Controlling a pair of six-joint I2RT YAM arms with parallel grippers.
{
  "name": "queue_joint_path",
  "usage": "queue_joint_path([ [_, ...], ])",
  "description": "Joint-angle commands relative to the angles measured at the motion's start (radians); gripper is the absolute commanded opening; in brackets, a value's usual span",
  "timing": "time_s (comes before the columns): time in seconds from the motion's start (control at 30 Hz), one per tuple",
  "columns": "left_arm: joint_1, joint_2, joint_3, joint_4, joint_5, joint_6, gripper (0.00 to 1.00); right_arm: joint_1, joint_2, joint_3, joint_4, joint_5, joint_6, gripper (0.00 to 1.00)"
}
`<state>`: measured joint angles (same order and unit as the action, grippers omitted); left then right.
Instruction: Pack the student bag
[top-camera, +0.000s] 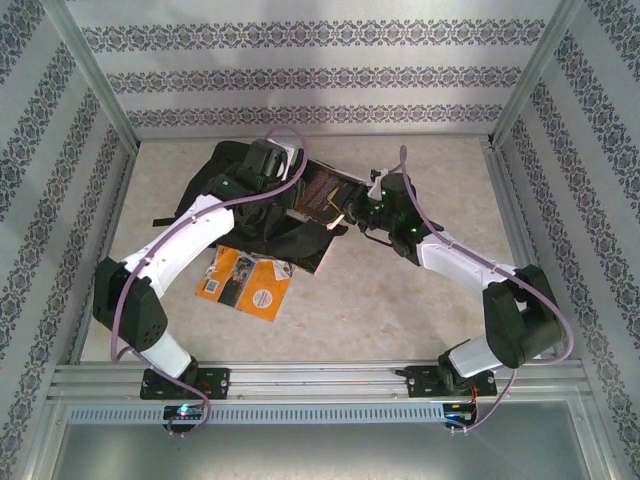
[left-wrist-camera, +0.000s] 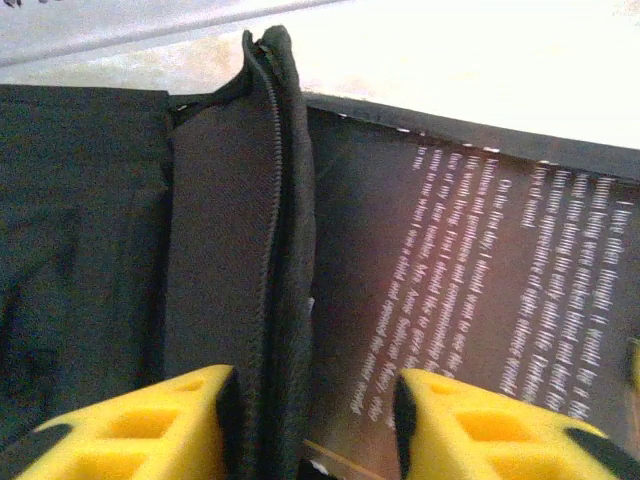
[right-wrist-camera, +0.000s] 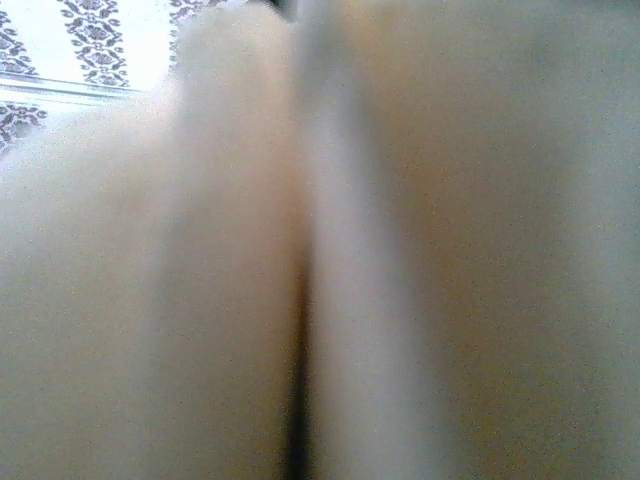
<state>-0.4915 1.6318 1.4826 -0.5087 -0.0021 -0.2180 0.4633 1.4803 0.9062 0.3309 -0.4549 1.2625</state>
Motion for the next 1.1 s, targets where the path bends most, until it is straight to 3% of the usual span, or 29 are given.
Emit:
queue_joint_path([
  [0.0,0.031,0.033,0.051,-0.010,0.018,-0.004,0.52,0.028,-0.014,0.063,0.129,-0.047,0.021,0.00],
  [0.23,0.083,0.099,0.102,-0.005,0.065,-0.008,0.39,0.034,-0.025,0.051,0.118,-0.043,-0.003,0.00],
  [0.3,0.089,0.110,0.113,0.002,0.087,-0.008,0.29,0.035,-0.028,0.048,0.112,-0.043,-0.011,0.00],
  [0.43,0.092,0.113,0.124,0.015,0.131,-0.013,0.00,0.034,-0.043,0.044,0.082,-0.043,-0.044,0.00],
  [0.7,0.093,-0.064,0.068,0.063,0.043,0.000,0.00,0.034,-0.088,-0.018,-0.072,-0.013,-0.136,0.00],
  [1.07,0.092,-0.217,0.010,0.040,0.051,0.012,0.00,0.055,0.025,-0.008,-0.042,-0.060,-0.098,0.00],
])
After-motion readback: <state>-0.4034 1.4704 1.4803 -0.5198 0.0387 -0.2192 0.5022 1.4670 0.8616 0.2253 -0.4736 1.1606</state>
